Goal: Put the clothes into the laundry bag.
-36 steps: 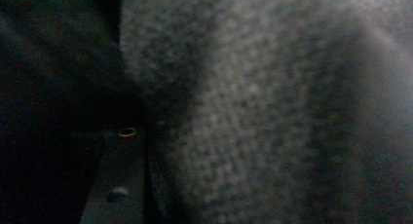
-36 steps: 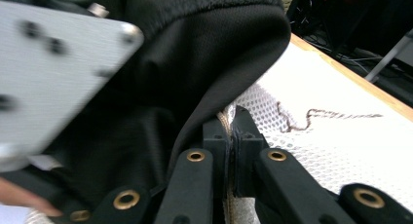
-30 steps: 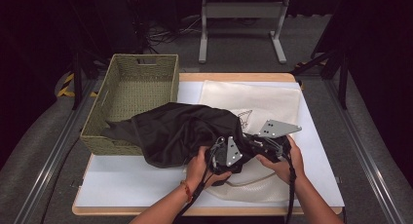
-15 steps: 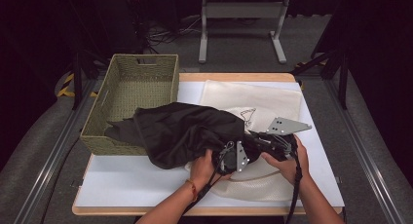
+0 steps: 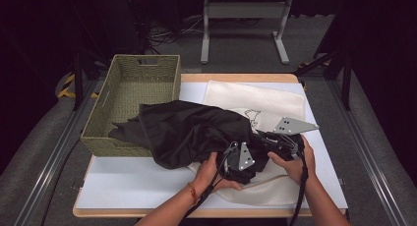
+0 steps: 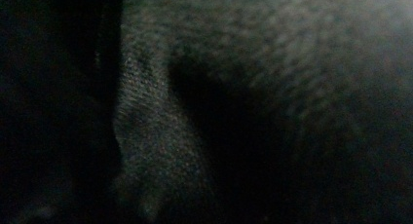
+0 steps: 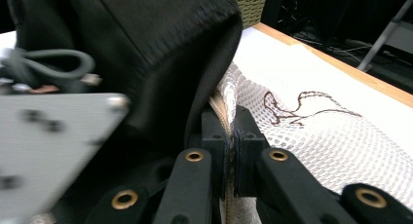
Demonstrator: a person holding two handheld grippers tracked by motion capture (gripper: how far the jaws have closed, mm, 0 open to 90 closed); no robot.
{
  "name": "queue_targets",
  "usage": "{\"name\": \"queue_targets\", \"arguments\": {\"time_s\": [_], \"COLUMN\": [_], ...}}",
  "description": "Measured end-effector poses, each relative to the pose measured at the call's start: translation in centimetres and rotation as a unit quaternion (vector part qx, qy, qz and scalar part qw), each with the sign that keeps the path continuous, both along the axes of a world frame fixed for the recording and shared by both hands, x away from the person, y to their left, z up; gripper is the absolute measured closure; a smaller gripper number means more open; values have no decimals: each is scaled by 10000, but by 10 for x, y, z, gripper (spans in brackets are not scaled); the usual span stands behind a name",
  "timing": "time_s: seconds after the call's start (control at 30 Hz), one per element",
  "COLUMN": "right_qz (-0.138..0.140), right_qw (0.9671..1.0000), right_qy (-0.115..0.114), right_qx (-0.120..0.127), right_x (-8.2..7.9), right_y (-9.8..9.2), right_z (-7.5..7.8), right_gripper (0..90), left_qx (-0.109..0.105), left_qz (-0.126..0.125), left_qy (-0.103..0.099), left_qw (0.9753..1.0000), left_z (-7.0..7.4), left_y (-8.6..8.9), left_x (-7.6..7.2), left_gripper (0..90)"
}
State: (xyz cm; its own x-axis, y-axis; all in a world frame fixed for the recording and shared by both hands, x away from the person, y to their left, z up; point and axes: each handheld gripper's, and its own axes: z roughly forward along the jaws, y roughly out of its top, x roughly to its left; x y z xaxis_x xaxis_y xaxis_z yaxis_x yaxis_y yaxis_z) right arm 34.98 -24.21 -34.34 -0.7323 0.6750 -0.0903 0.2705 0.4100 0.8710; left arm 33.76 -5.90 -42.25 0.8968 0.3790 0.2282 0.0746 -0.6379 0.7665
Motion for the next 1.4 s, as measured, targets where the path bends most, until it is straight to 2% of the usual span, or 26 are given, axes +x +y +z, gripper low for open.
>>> {"name": "queue_targets", "arguments": {"time_s": [0.03, 0.1, 0.17, 0.2, 0.27, 0.37, 0.43, 0.5, 0.53, 0.57, 0.6, 0.67, 0.7, 0.77, 0.8, 0.83, 0.87, 0.9, 0.97, 1.03, 1.07, 1.17, 1.27, 1.33, 1.37, 1.4], "right_qz": [-13, -31, -36, -38, -65, -72, -81, -83, -79, -79, -73, -79, -79, -73, -71, -63, -60, -60, -58, -56, -49, -37, -32, -24, -13, -13], "right_qw": [10000, 10000, 10000, 10000, 10000, 10000, 9999, 9999, 9999, 9999, 9999, 9999, 9999, 9999, 9999, 9999, 9999, 9999, 9998, 9998, 9998, 9998, 9998, 9998, 9998, 9998], "right_qy": [-11, -12, -1, 0, 4, 10, -7, -9, -4, -4, -1, -1, -1, -4, -7, -17, -25, -25, -31, -39, -46, -45, -40, -35, -34, -33], "right_qx": [-5, -16, 0, 2, -29, -45, -86, -96, -97, -97, -109, -117, -117, -136, -145, -153, -159, -159, -171, -172, -183, -191, -187, -184, -184, -182], "right_x": [0, 0, 0, 0, 1, 1, 0, 0, 0, 0, 0, 0, 0, 0, 0, 0, -1, -1, -1, -1, -1, -1, -1, -1, -1, -1], "right_y": [0, -1, -2, -2, -2, -3, -2, -2, -2, -2, -2, -2, -2, -1, -1, -1, -1, -1, -1, -1, -1, -1, -1, -1, 0, -1], "right_z": [0, 1, 1, 1, 0, 0, 0, 0, 0, 0, 0, 0, 0, -1, -1, -1, -1, -1, -1, -1, -1, -2, -3, -3, -3, -3], "right_gripper": [861, 859, 857, 857, 856, 856, 856, 856, 855, 855, 856, 855, 855, 855, 853, 853, 853, 853, 853, 852, 852, 851, 849, 847, 847, 847], "left_qx": [-50, -226, -368, -445, -732, -1075, -1167, -1220, -1272, -1272, -1240, -1100, -1100, -920, -817, -777, -799, -799, -777, -902, -854, -838, -767, -800, -821, -861], "left_qz": [-38, -296, -499, -635, -938, -1405, -1472, -1230, -1130, -1130, -803, -395, -395, 77, 289, 491, 637, 637, 1015, 1261, 1382, 1607, 1666, 1592, 1697, 1754], "left_qy": [65, 279, 243, 295, 416, 488, 330, 47, 18, 18, -131, -319, -319, -510, -643, -674, -612, -612, -584, -451, -453, -139, 55, 187, 162, 242], "left_qw": [10000, 9989, 9978, 9966, 9920, 9830, 9816, 9849, 9854, 9854, 9889, 9926, 9926, 9944, 9942, 9935, 9929, 9929, 9901, 9869, 9857, 9833, 9830, 9838, 9819, 9804], "left_z": [3, 11, 21, 26, 35, 51, 64, 75, 81, 81, 90, 93, 93, 92, 91, 89, 88, 88, 83, 79, 77, 67, 60, 58, 58, 58], "left_y": [2, 10, 18, 24, 34, 51, 68, 86, 98, 98, 125, 151, 151, 176, 184, 194, 202, 202, 218, 231, 236, 249, 255, 255, 256, 256], "left_x": [-3, -12, -21, -25, -33, -49, -61, -69, -70, -70, -70, -67, -67, -60, -55, -49, -42, -42, -27, -16, -11, 5, 17, 21, 23, 26], "left_gripper": [132, 113, 113, 113, 117, 136, 138, 137, 137, 130, 118, 110, 100, 93, 88, 88, 79, 70, 70, 65, 60, 46, 41, 58, 88, 148]}}
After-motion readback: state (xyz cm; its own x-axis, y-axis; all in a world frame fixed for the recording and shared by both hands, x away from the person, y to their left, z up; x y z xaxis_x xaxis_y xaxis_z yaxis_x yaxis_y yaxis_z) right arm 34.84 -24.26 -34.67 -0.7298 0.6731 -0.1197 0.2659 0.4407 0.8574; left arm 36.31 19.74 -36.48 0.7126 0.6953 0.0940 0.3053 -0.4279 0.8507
